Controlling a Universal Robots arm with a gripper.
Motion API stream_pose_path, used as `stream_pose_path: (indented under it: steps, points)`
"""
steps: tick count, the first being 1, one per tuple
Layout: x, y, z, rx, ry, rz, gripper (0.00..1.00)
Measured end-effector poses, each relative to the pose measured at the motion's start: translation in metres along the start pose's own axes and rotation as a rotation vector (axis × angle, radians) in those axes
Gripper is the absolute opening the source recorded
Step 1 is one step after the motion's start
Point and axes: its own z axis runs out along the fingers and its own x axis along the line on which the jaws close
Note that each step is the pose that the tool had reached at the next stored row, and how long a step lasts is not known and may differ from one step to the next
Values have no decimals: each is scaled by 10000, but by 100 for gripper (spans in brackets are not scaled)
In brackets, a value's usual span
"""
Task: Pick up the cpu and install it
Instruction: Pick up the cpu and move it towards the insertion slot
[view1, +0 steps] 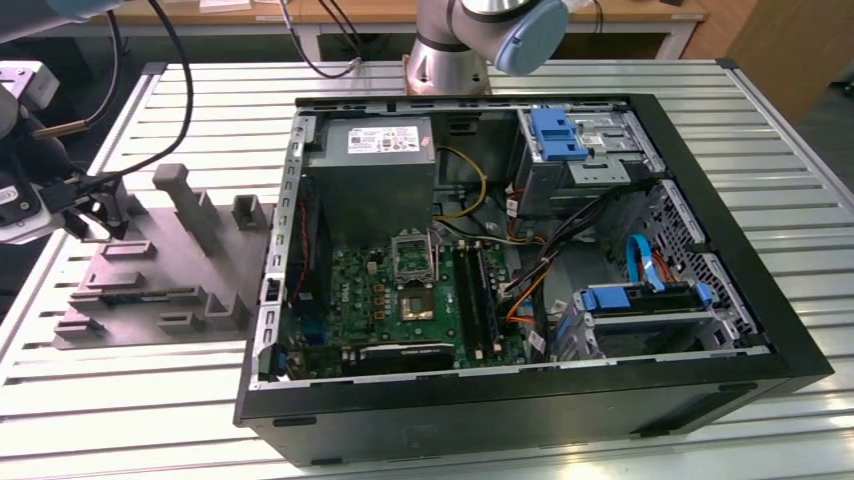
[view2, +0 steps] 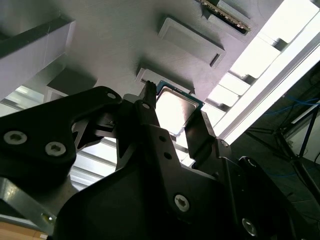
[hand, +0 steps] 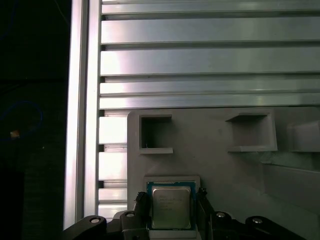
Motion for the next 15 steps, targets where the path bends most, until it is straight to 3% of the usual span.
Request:
stream_pose_path:
  steps: [15]
  points:
    - [0, 4, -29, 1, 0, 0, 48]
